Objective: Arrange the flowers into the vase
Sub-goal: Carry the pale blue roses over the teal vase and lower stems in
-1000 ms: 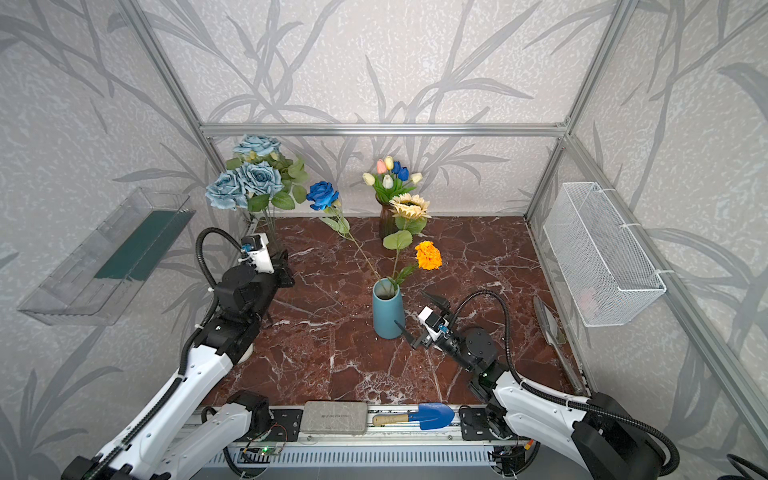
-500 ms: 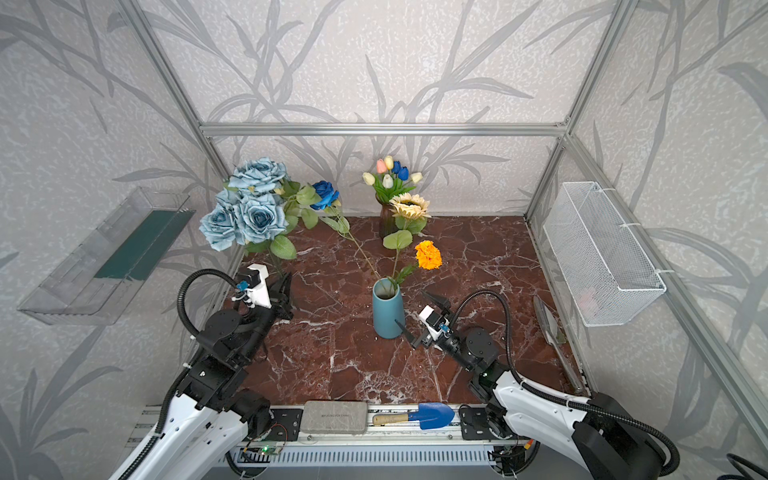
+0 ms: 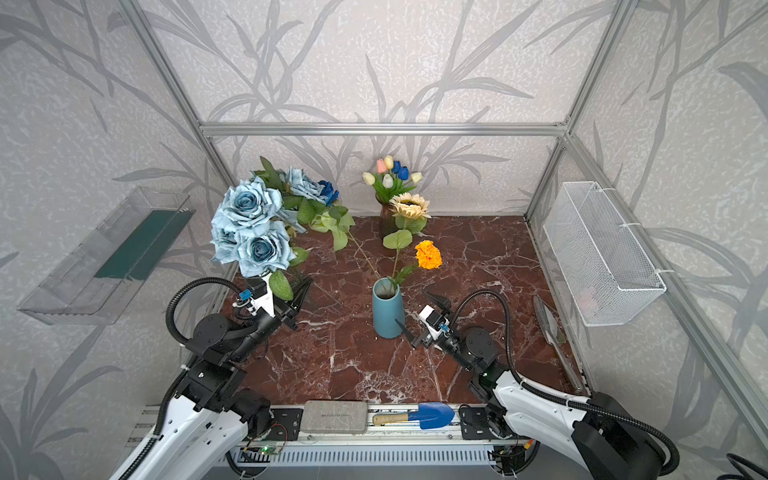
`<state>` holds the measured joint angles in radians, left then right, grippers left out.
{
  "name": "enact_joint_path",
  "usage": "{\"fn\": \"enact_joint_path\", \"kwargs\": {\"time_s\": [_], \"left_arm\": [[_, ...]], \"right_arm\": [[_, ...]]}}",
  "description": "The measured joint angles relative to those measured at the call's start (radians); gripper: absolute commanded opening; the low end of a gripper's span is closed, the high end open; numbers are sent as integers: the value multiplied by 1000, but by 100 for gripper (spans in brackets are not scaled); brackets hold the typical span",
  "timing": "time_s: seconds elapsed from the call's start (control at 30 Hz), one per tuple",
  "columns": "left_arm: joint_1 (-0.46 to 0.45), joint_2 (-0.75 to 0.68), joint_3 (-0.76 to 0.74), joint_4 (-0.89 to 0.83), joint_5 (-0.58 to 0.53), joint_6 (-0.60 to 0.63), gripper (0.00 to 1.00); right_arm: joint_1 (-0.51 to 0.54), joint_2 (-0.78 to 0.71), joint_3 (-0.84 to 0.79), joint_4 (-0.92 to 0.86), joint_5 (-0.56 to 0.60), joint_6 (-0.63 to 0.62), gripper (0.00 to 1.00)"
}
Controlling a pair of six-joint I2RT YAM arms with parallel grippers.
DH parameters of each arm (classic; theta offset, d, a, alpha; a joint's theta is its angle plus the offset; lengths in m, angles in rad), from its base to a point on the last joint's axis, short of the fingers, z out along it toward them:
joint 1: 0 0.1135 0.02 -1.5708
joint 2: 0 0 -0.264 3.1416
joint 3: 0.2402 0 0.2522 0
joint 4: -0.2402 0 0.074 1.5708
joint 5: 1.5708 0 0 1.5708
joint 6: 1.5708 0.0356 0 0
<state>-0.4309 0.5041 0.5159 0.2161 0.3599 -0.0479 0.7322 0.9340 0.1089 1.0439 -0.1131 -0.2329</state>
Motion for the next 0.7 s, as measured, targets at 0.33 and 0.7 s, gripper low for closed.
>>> {"fn": "enact_joint_path", "kwargs": {"time_s": [0.33, 0.7], "left_arm": [[-105, 261, 119, 187, 180, -80, 0], [-237, 549, 267, 450, 218, -88, 0]], "right_arm": [[0, 29, 0, 1, 0, 0, 99], [1, 28, 0, 0, 0, -1, 99]]}}
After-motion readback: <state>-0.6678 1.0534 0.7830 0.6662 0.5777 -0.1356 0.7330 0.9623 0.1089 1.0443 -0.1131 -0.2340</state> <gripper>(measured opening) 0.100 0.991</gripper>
